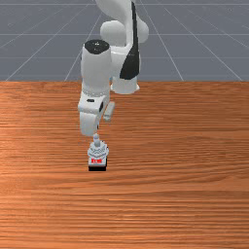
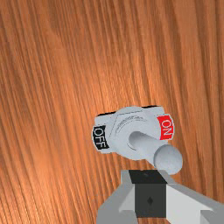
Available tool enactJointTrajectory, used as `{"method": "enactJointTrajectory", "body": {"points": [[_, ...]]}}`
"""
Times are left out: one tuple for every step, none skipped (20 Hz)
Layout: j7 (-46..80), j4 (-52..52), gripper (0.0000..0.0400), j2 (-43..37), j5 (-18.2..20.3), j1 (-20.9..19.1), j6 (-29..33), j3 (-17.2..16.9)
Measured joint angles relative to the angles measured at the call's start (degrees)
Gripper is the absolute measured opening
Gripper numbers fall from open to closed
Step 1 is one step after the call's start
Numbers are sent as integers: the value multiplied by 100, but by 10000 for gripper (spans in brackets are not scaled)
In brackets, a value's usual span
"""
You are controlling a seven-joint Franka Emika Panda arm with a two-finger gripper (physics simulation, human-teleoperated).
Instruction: Turn on the trigger
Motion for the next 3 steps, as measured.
{"method": "enactJointTrajectory", "body": {"points": [[-56,-11,0,-10,96,-21,5,56],[22,-24,0,-17,49,28,7,46],[-225,128,0,80,311,-83,-188,176]]}}
